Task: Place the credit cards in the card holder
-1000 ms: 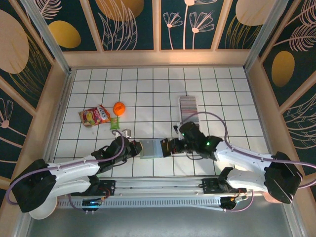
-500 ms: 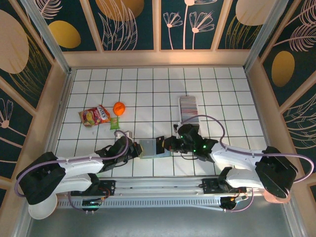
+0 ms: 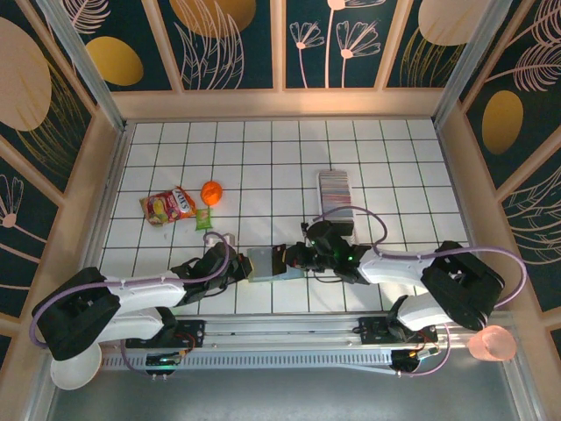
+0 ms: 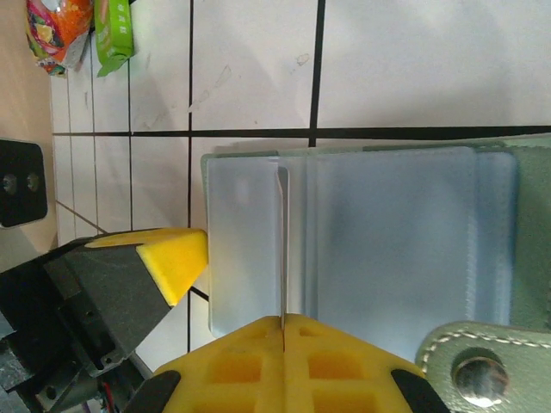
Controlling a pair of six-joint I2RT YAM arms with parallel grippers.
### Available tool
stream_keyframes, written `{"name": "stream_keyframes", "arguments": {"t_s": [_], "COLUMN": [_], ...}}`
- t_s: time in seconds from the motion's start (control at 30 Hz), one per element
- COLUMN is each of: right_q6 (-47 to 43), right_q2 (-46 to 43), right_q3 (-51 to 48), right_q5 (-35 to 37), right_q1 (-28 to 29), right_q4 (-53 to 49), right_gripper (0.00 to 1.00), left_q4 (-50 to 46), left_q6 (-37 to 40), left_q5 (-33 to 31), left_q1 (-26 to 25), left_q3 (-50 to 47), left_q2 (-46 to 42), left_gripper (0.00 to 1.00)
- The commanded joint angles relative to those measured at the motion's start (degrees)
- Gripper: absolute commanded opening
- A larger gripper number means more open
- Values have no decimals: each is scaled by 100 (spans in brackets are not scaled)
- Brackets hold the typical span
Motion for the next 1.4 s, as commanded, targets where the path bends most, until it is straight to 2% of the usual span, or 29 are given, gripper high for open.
{"name": "stream_keyframes", "arguments": {"t_s": [0.0,0.5,0.67,0.8,1.07,1.37], "right_q6": [104,548,254,291,338,480], "right_q2": [91,180,-204,-416,-22,42], "right_q3": [140,-79,10,-114,-154,-296], "right_q5": [-51,-158,298,298,214,207], "right_q1": [29,83,19,-61,-70,-42], "right_q4": [272,440,-292,-217,41,322], "right_gripper": [0,0,0,0,0,0], "left_q4": [-50,-17,-70,-99,-78,-70], "left_q6": [106,113,135,137,126,125], "left_q5": [-110,-102,-98,-111,-127,-162], "left_q1": [-13,-15,-16,-24,-17,-16], "left_q3": [15,21,32,21,30,-23], "left_q2": [29,100,119,84,66,21], "left_gripper": [0,0,0,0,0,0]}}
